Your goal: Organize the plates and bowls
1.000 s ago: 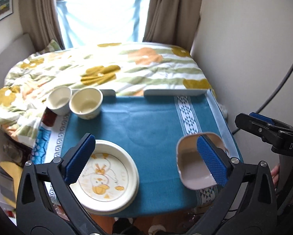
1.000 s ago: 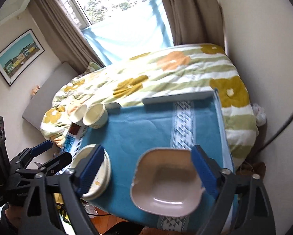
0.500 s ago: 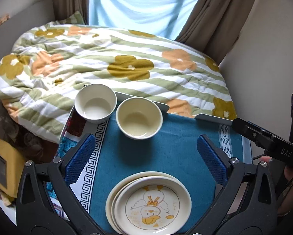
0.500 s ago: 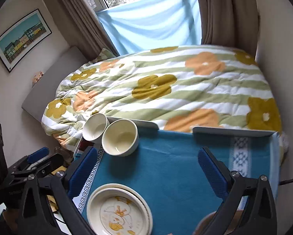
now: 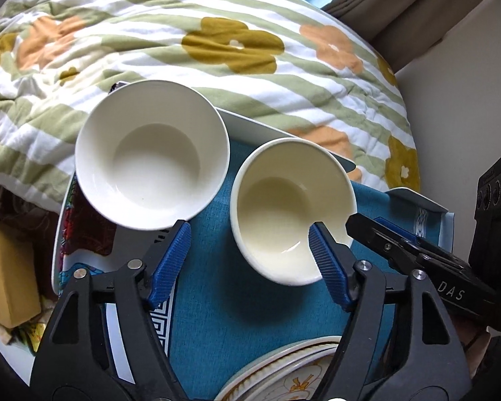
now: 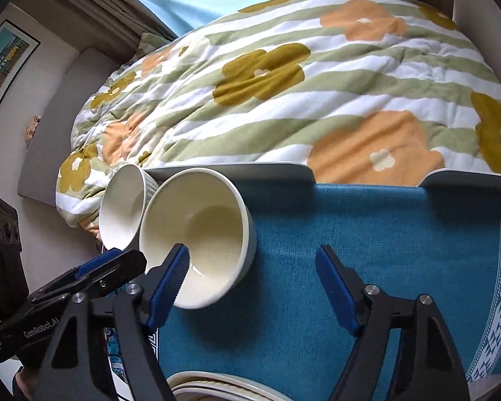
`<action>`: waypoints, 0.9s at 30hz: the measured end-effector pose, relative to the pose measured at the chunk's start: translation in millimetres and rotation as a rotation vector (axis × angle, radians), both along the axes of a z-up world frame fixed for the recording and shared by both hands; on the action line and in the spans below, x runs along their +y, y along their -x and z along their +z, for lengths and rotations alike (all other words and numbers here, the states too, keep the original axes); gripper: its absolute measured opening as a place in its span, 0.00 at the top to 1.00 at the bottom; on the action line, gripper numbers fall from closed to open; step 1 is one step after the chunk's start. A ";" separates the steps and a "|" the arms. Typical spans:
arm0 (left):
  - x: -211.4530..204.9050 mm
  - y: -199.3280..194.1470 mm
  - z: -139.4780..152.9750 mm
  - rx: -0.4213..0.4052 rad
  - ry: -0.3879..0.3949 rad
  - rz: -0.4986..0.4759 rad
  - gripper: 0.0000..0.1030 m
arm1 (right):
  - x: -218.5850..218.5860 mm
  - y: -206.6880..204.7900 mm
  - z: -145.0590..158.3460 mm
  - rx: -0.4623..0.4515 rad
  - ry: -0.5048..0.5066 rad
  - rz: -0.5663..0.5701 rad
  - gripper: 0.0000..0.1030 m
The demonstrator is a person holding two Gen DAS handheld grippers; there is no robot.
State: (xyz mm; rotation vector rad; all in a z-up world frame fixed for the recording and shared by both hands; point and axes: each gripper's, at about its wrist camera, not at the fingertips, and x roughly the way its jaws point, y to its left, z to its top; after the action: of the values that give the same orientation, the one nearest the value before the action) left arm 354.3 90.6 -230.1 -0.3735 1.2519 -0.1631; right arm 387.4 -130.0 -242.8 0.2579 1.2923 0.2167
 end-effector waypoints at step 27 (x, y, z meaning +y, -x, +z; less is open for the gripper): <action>-10.7 -17.7 -20.5 0.049 -0.053 -0.025 0.86 | 23.7 -11.5 -20.1 0.055 0.078 0.046 0.87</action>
State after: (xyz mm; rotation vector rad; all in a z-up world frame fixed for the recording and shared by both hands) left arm 372.0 79.9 -250.5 -0.3184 1.3068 -0.1425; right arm 398.9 -106.3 -262.9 0.1682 1.3589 0.1991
